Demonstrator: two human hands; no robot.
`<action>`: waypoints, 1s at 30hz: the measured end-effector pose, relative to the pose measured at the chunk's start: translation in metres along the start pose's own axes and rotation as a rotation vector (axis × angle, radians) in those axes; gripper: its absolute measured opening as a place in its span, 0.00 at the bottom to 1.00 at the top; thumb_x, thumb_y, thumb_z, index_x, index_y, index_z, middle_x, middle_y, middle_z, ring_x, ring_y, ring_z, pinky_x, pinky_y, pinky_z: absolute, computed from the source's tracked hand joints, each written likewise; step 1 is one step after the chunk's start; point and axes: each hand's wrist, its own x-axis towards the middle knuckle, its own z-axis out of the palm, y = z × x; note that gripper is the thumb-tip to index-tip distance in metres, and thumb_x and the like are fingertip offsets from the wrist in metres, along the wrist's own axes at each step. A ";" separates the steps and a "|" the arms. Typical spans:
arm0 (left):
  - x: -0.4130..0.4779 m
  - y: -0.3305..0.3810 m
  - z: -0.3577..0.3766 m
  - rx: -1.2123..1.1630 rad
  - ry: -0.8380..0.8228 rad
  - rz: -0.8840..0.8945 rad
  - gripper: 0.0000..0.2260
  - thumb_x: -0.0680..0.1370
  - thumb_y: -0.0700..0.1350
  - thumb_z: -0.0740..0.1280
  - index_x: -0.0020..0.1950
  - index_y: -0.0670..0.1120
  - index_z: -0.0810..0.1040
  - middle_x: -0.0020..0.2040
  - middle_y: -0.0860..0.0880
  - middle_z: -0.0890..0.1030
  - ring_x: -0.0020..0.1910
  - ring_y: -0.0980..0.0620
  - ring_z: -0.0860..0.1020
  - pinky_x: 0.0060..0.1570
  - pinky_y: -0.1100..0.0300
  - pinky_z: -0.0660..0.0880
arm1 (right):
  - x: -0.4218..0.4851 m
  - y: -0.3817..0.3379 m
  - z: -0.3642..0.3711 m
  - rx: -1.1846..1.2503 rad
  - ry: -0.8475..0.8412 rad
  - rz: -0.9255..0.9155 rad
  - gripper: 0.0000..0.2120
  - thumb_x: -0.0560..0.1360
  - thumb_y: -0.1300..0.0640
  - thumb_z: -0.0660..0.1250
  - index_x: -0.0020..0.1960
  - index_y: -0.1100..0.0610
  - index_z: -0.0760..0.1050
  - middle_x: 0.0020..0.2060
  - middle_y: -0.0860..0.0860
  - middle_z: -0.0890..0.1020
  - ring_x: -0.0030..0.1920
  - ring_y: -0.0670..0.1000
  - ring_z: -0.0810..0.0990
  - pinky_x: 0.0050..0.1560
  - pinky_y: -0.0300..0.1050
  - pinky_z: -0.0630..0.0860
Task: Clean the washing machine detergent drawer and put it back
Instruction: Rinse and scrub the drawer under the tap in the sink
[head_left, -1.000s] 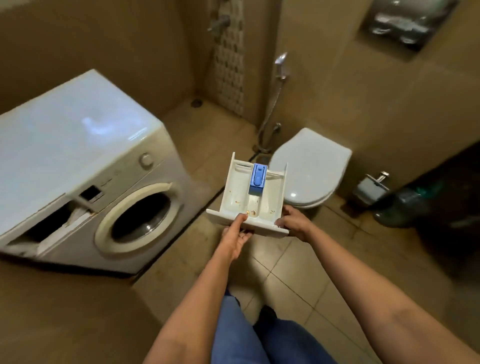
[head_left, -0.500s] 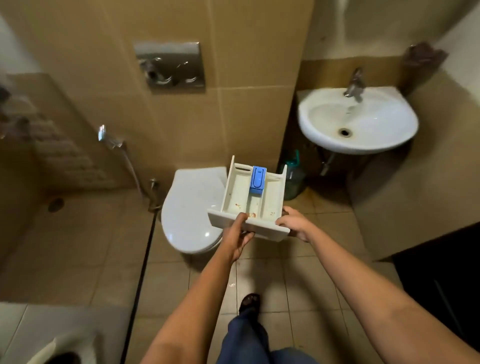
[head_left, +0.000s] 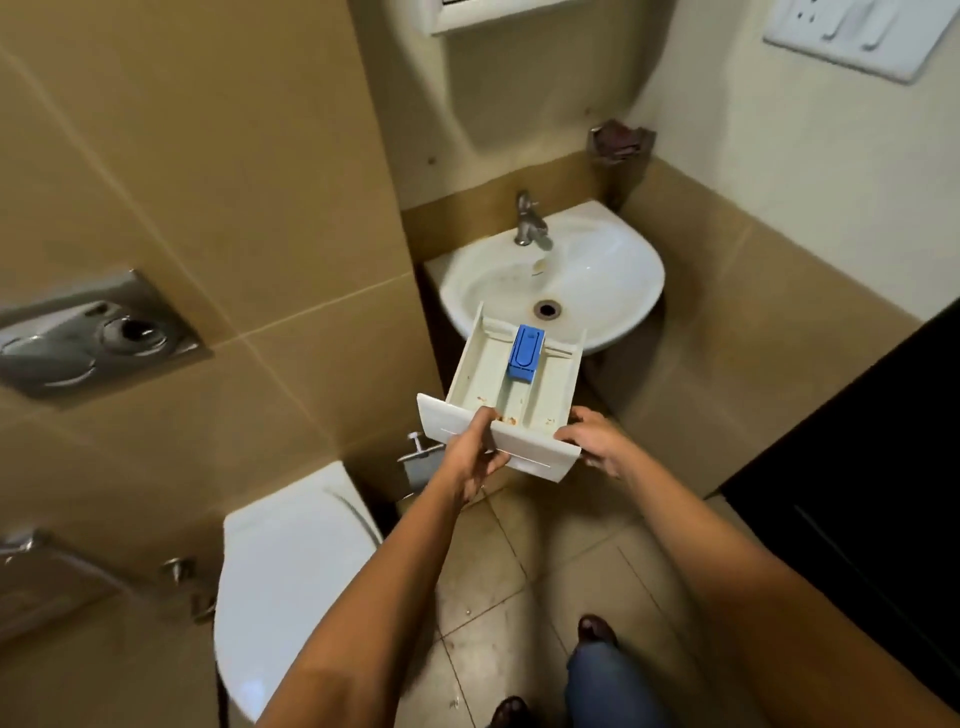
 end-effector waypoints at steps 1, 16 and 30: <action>0.013 0.009 0.012 0.029 -0.009 0.007 0.12 0.73 0.47 0.72 0.51 0.45 0.73 0.51 0.42 0.80 0.48 0.46 0.81 0.39 0.53 0.82 | 0.008 -0.008 -0.009 0.035 0.008 0.009 0.29 0.73 0.63 0.67 0.72 0.54 0.64 0.62 0.50 0.77 0.55 0.50 0.78 0.52 0.46 0.76; 0.180 0.128 0.145 0.351 0.088 -0.086 0.28 0.70 0.61 0.71 0.58 0.42 0.71 0.50 0.41 0.78 0.45 0.42 0.82 0.37 0.53 0.83 | 0.173 -0.178 -0.176 -0.247 -0.228 0.208 0.09 0.78 0.56 0.66 0.51 0.63 0.76 0.36 0.55 0.85 0.32 0.46 0.83 0.51 0.43 0.81; 0.258 0.155 0.166 0.563 0.042 -0.187 0.36 0.61 0.69 0.69 0.52 0.39 0.75 0.46 0.40 0.79 0.40 0.43 0.83 0.44 0.52 0.83 | 0.266 -0.256 -0.188 -0.272 0.152 -0.196 0.12 0.73 0.65 0.66 0.56 0.60 0.77 0.48 0.52 0.78 0.51 0.52 0.77 0.46 0.41 0.77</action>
